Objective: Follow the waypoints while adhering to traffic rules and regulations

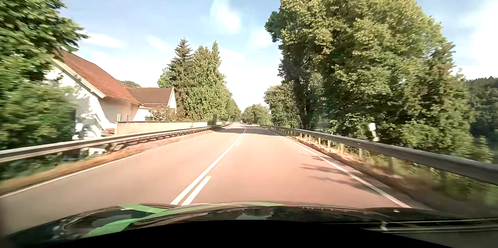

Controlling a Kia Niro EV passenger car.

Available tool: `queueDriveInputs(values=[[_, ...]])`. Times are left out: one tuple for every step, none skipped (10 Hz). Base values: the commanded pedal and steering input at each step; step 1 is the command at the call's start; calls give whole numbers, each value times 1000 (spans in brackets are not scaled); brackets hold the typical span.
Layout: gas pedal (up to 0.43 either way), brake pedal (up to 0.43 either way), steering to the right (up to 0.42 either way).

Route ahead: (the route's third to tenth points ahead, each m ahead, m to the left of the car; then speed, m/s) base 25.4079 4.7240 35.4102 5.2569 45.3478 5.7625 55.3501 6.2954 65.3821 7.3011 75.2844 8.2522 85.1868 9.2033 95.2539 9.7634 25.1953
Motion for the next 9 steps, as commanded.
queueDriveInputs(values=[[260,0,-11],[260,0,-11],[268,0,-11],[280,0,-11],[287,0,-11],[299,0,-11],[299,0,-11],[299,0,-10],[299,0,-10]])
